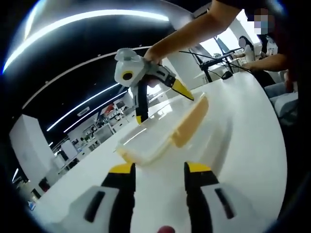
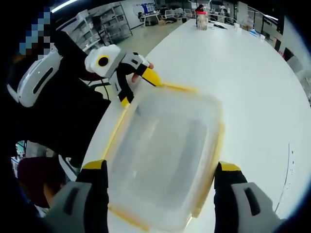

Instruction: Snap each plastic latch of the storage box into its locked position after aligning the lid with the box until every specified latch is closed and the lid sits flush.

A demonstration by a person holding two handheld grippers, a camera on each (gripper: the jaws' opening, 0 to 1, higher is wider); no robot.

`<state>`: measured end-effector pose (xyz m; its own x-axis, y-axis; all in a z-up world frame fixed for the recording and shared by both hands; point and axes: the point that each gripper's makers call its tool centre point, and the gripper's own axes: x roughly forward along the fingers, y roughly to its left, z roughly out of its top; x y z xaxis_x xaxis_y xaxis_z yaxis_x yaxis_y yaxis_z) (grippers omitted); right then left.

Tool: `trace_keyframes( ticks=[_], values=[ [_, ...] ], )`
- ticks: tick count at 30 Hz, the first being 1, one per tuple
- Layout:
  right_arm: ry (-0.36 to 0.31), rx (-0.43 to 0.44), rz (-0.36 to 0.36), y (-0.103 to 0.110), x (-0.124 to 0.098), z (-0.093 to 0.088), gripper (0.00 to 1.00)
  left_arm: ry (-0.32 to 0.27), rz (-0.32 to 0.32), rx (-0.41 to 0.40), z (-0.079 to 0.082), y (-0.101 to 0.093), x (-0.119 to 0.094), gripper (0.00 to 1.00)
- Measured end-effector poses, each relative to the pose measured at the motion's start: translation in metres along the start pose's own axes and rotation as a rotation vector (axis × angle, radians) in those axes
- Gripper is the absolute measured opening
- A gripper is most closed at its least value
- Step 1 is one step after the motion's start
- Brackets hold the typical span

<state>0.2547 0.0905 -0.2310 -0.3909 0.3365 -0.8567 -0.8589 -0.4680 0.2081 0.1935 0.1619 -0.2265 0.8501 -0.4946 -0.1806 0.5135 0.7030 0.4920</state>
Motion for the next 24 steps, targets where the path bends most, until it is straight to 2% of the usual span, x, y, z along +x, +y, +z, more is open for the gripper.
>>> trace_keyframes(
  ticks=[12, 13, 15, 16, 17, 18, 21, 24],
  values=[
    [-0.027, -0.020, -0.016, -0.002, -0.003, 0.002, 0.90, 0.010, 0.018, 0.003, 0.000, 0.004, 0.002, 0.39],
    [-0.027, -0.020, -0.016, -0.002, -0.003, 0.002, 0.90, 0.010, 0.026, 0.003, 0.000, 0.005, 0.002, 0.43],
    [-0.028, -0.022, -0.018, -0.002, -0.003, 0.002, 0.90, 0.000, 0.106, -0.013, 0.000, 0.022, 0.000, 0.56],
    [-0.028, -0.022, -0.018, -0.002, -0.003, 0.002, 0.90, 0.000, 0.103, -0.032, -0.001, 0.023, 0.000, 0.62],
    [-0.026, -0.021, -0.018, -0.001, -0.003, 0.002, 0.90, 0.002, 0.089, -0.076, -0.003, 0.025, 0.000, 0.62],
    [-0.025, -0.021, -0.018, -0.001, -0.003, 0.001, 0.90, 0.002, 0.065, -0.087, -0.004, 0.022, 0.001, 0.60],
    [-0.025, -0.019, -0.016, -0.002, -0.003, 0.001, 0.90, -0.005, 0.065, -0.066, -0.003, 0.019, 0.002, 0.56],
    [-0.030, -0.018, -0.015, -0.001, -0.003, 0.001, 0.91, 0.007, 0.045, -0.056, -0.005, 0.012, 0.004, 0.55]
  ],
)
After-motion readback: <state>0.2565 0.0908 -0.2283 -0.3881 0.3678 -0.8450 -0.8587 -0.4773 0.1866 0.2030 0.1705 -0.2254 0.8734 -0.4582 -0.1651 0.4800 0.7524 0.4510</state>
